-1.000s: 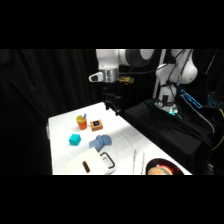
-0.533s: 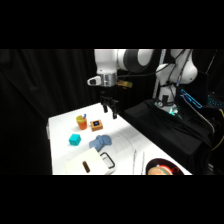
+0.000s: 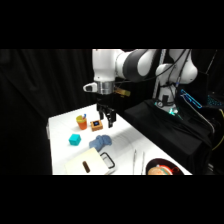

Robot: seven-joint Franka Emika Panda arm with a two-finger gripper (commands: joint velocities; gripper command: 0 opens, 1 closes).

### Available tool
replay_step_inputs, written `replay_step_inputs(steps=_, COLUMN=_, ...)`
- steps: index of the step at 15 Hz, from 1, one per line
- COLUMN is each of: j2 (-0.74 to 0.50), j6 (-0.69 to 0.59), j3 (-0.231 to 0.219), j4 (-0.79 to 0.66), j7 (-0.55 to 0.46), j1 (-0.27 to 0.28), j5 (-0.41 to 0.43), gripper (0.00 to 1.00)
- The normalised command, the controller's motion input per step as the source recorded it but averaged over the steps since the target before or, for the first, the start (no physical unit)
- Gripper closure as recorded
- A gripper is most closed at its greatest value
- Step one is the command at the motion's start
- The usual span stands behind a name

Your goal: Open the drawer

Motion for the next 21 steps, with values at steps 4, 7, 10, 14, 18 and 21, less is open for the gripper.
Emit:
replay_step_inputs(steps=4, j2=0.25, j6=0.27, j3=0.024, j4=0.22, j7=0.22, j1=0.059, j5=-0.101, gripper=0.00)
replay_step_inputs(steps=7, j2=0.19, j6=0.27, j3=0.005, j4=0.11, j7=0.19, j1=0.051, j5=-0.097, gripper=0.00)
replay_step_inputs(steps=10, j2=0.14, j6=0.29, j3=0.016, j4=0.02, j7=0.14, j1=0.046, j5=-0.064, gripper=0.00)
replay_step_inputs(steps=14, j2=0.17, j6=0.31, j3=0.013, j4=0.01, j7=0.13, j1=0.045, j5=-0.061, gripper=0.00)
replay_step_inputs(steps=18, j2=0.20, j6=0.29, j3=-0.023, j4=0.05, j7=0.17, j1=0.073, j5=-0.108, gripper=0.00)
replay_step_inputs(steps=21, j2=0.18, j6=0.26, j3=-0.062, j4=0.08, j7=0.19, j1=0.109, j5=-0.138, gripper=0.00)
